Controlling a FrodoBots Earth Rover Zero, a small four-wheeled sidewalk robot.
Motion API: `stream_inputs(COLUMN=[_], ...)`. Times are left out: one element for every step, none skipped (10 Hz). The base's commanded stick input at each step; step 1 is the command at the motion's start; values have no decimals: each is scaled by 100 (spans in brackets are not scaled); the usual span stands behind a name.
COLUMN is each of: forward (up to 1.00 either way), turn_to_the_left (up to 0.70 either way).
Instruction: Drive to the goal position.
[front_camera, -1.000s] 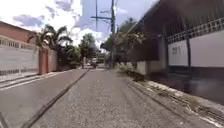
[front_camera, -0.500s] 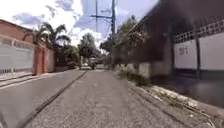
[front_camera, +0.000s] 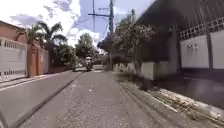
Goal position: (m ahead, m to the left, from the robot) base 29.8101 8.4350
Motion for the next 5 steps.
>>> stream_inputs(forward=[85,85,85,85,85], turn_to_the_left=[0,0,0,0,0])
